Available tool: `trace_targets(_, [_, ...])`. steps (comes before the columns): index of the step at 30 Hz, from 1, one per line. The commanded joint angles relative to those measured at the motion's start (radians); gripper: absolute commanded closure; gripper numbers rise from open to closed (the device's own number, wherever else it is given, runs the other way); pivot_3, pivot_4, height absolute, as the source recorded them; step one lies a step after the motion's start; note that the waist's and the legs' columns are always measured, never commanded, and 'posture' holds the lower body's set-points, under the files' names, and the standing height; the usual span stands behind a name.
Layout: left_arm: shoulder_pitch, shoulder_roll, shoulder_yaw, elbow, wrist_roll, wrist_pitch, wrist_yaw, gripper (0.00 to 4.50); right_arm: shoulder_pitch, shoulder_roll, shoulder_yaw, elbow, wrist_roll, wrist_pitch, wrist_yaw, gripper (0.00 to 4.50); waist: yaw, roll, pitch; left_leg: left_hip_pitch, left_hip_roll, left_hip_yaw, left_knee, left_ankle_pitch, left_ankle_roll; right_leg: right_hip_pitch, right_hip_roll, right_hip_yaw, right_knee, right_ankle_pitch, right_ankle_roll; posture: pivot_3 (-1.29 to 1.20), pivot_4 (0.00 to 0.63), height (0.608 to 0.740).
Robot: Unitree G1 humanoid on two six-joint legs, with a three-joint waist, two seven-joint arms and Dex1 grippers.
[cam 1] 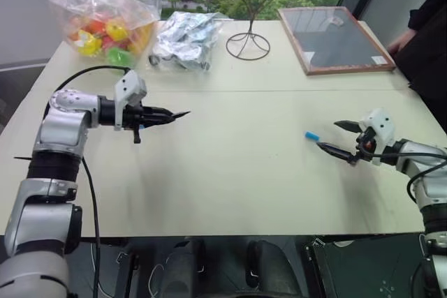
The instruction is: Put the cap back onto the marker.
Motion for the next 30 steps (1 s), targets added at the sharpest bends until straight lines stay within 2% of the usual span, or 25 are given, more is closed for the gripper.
trace_targets(1, [0.032,0.024,0.040,-0.099,-0.034,0.038,0.033,4.48,-0.062,0.008,-0.007,0.061,-0.006,-0.021,0.031,0.00,-0.002,0.000,0.000,0.000,0.000,0.000,0.000,0.000,0.000,0.000,0.000,0.000,0.000,0.000,0.000,0.00,0.150,0.740])
trace_targets(9, [0.131,0.051,0.075,-0.204,-0.059,0.094,0.107,4.48,-0.143,0.051,0.019,0.194,-0.028,-0.010,0.080,0.00,-0.003,0.000,0.000,0.001,0.000,0.000,0.000,0.001,-0.001,0.000,0.000,0.000,0.001,0.000,0.000,0.00,0.150,0.740])
trace_targets(16, [0.152,0.050,0.077,-0.242,-0.080,0.116,0.142,4.48,-0.184,0.077,0.037,0.288,-0.071,-0.051,0.097,0.00,-0.003,0.000,0.000,0.001,0.000,0.000,0.000,0.001,-0.001,0.000,0.000,0.000,0.001,0.000,0.000,0.00,0.150,0.740])
trace_targets(26, [0.169,0.052,0.072,-0.240,-0.082,0.099,0.169,4.48,-0.159,0.071,0.038,0.316,-0.109,-0.094,0.117,0.00,-0.004,0.000,0.000,0.001,0.000,0.000,0.000,0.001,-0.002,0.000,0.000,0.000,0.001,0.000,0.000,0.00,0.150,0.740])
trace_targets(28, [0.174,0.053,0.054,-0.231,-0.054,0.053,0.176,4.48,-0.154,0.071,0.040,0.316,-0.116,-0.103,0.114,0.00,-0.004,0.000,0.000,0.001,0.000,0.000,0.000,0.001,-0.002,0.001,0.000,0.000,0.001,0.000,0.000,0.00,0.150,0.740])
trace_targets(30, [0.171,0.047,0.045,-0.218,-0.037,0.026,0.185,4.50,-0.153,0.072,0.040,0.317,-0.121,-0.110,0.114,0.52,-0.003,0.000,0.000,0.001,0.000,0.000,0.000,0.001,-0.002,0.001,0.000,0.000,0.001,0.000,0.000,0.00,0.150,0.740])
